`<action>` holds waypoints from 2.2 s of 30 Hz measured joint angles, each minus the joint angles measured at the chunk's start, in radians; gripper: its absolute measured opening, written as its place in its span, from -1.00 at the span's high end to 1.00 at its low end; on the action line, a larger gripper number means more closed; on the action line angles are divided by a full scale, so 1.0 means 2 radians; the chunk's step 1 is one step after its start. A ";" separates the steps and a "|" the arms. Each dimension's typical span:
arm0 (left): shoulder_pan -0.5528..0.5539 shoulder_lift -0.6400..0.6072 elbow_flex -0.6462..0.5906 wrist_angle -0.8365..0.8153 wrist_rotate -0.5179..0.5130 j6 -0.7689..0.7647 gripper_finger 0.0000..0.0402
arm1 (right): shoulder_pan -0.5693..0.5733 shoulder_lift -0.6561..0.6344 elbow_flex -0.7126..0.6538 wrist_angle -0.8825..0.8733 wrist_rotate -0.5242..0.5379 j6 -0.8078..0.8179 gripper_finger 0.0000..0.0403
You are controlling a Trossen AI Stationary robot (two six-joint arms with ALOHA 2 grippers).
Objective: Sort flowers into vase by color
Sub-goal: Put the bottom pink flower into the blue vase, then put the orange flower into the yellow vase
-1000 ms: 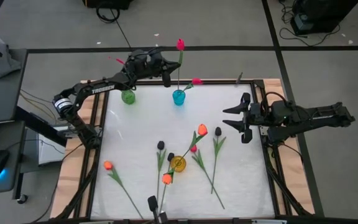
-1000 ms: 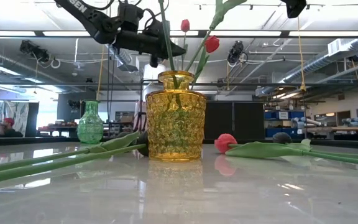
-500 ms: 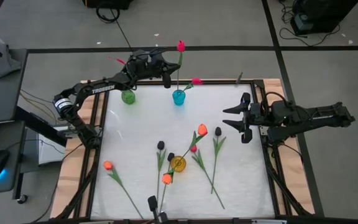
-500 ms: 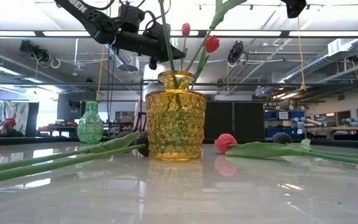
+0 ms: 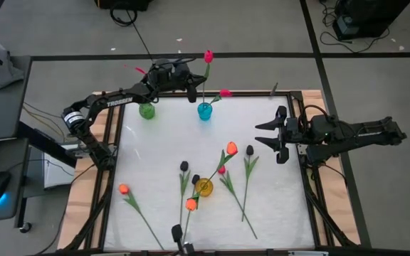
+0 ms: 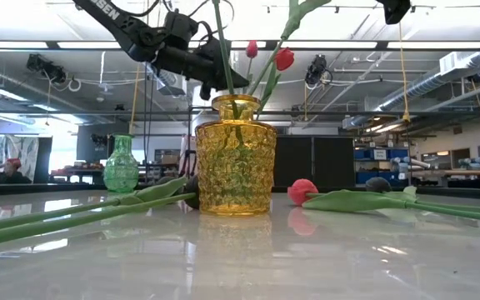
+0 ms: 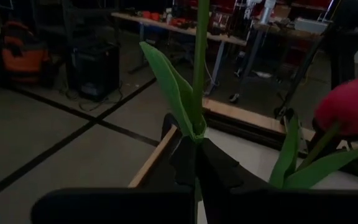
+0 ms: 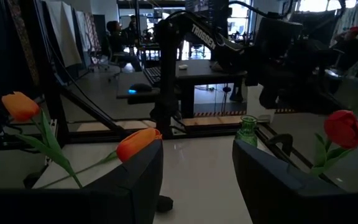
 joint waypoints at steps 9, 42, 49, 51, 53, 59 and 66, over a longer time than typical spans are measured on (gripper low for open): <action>-0.004 0.019 0.000 0.006 -0.001 -0.008 0.94 | 0.000 0.000 0.000 0.000 0.000 0.000 -0.01; -0.011 0.022 0.000 -0.021 -0.007 -0.030 0.42 | 0.000 0.000 0.000 0.000 0.000 0.000 -0.01; -0.010 0.022 0.000 -0.021 -0.007 -0.033 0.26 | 0.000 0.000 0.000 0.000 0.000 0.000 -0.01; -0.007 0.017 0.000 -0.032 -0.007 -0.034 0.24 | 0.000 0.000 0.000 0.000 0.000 0.000 -0.01; -0.005 0.012 0.000 -0.040 -0.013 -0.030 0.24 | 0.000 0.000 0.000 0.000 0.000 0.000 -0.01; -0.002 -0.007 0.000 -0.084 -0.026 -0.022 0.24 | 0.000 0.000 0.000 0.001 0.000 0.000 -0.01; -0.007 -0.042 0.000 -0.191 -0.032 -0.023 0.24 | 0.000 0.000 0.000 0.004 0.000 0.000 -0.01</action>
